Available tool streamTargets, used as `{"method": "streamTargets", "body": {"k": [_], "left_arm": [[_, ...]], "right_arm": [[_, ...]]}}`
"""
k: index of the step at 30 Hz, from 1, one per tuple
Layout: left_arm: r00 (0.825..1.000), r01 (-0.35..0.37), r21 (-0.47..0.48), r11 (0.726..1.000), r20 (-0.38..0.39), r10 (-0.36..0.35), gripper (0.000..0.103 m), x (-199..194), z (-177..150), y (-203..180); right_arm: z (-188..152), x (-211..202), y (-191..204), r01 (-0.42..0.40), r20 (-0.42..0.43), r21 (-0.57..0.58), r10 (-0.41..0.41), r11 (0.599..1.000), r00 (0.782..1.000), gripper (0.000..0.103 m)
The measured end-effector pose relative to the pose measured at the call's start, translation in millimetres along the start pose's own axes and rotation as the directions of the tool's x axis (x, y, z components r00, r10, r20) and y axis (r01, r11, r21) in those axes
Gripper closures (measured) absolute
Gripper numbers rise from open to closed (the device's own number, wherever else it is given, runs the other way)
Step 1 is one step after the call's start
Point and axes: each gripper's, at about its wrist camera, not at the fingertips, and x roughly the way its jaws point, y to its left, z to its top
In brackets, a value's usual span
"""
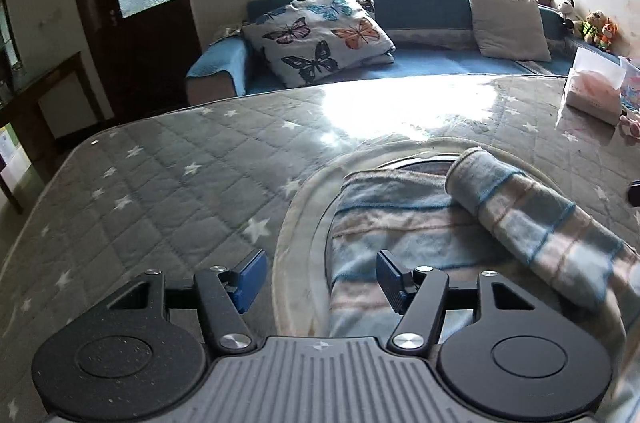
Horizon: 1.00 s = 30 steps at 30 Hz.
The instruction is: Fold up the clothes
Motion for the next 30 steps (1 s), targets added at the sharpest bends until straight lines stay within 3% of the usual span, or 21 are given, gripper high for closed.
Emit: {"method": "streamTargets", "body": {"k": [5, 13, 16, 20, 24, 26, 30], "left_arm": [[0.999, 0.024, -0.019, 1.000, -0.027, -0.024, 0.039, 31.1, 14.6, 0.1], [0.997, 0.064, 0.009, 0.998, -0.037, -0.063, 0.038, 65.9, 27.1, -9.0], [0.996, 0.078, 0.015, 0.997, -0.050, -0.077, 0.039, 74.8, 25.8, -12.4], [0.993, 0.104, 0.024, 0.994, -0.054, -0.102, 0.041, 81.3, 25.2, -17.0], [0.991, 0.127, 0.034, 0.991, -0.052, -0.125, 0.052, 86.7, 25.8, -21.4], [0.989, 0.137, 0.026, 0.990, -0.051, -0.136, 0.061, 88.0, 27.6, -21.8], [0.992, 0.121, 0.023, 0.992, -0.036, -0.120, 0.092, 85.2, 27.6, -21.3]], "right_arm": [[24.4, 43.1, 10.9, -0.052, -0.027, -0.019, 0.052, 0.998, 0.998, 0.083], [52.0, 90.4, 7.2, -0.127, -0.044, 0.036, 0.129, 0.991, 0.991, 0.081], [60.2, 105.0, 12.7, -0.145, -0.051, 0.016, 0.146, 0.989, 0.988, 0.069], [68.2, 123.0, 18.2, -0.157, -0.059, 0.008, 0.158, 0.987, 0.986, 0.069], [69.8, 136.6, 19.9, -0.172, -0.083, 0.024, 0.173, 0.985, 0.981, 0.071], [68.5, 136.6, 20.8, -0.178, -0.087, 0.028, 0.179, 0.984, 0.980, 0.090], [67.0, 132.4, 21.6, -0.180, -0.079, 0.036, 0.182, 0.983, 0.980, 0.097]]}}
